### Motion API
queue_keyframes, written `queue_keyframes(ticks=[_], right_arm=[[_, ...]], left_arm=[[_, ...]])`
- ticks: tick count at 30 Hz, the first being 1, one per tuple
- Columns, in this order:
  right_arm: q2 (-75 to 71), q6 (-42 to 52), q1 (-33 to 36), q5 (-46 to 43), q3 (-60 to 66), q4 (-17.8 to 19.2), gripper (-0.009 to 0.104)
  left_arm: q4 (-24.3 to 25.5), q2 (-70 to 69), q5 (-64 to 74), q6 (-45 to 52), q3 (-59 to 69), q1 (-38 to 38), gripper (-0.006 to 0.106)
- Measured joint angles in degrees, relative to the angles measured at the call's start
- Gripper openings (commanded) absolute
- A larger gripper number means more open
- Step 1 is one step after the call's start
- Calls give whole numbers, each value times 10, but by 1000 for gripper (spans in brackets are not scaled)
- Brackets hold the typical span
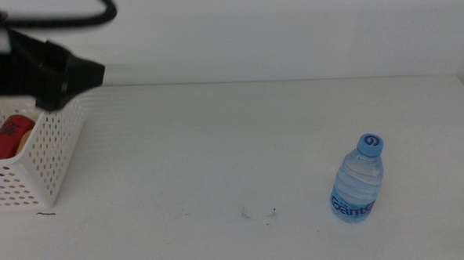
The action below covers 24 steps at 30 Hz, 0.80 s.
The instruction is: Use arms to grab the bottles and put them into the dustbin to the left of the table.
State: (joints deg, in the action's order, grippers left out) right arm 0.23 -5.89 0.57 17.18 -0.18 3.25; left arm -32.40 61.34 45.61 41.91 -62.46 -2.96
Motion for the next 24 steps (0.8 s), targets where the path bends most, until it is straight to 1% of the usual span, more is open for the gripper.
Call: queue_keyframes(ticks=[2, 5, 10, 13, 15, 17, 21, 24], right_arm=[[0, 0, 0, 0, 0, 0, 86], [0, 0, 0, 0, 0, 0, 86], [0, 0, 0, 0, 0, 0, 86], [0, 0, 0, 0, 0, 0, 86], [0, 0, 0, 0, 0, 0, 86], [0, 0, 0, 0, 0, 0, 86], [0, 0, 0, 0, 0, 0, 86], [0, 0, 0, 0, 0, 0, 86]], left_arm=[[-27, -41, -11, 6, 35, -1, 94], [-46, -92, -23, 12, 62, -2, 94], [-56, -157, -28, 14, 72, -4, 94], [-55, -181, -3, 11, 64, -4, 94], [-28, -186, 24, -32, 50, -13, 94], [21, -187, 39, -93, 41, -35, 94], [99, -192, 26, -163, 37, -113, 94], [146, -200, 8, -220, 36, -174, 94]])
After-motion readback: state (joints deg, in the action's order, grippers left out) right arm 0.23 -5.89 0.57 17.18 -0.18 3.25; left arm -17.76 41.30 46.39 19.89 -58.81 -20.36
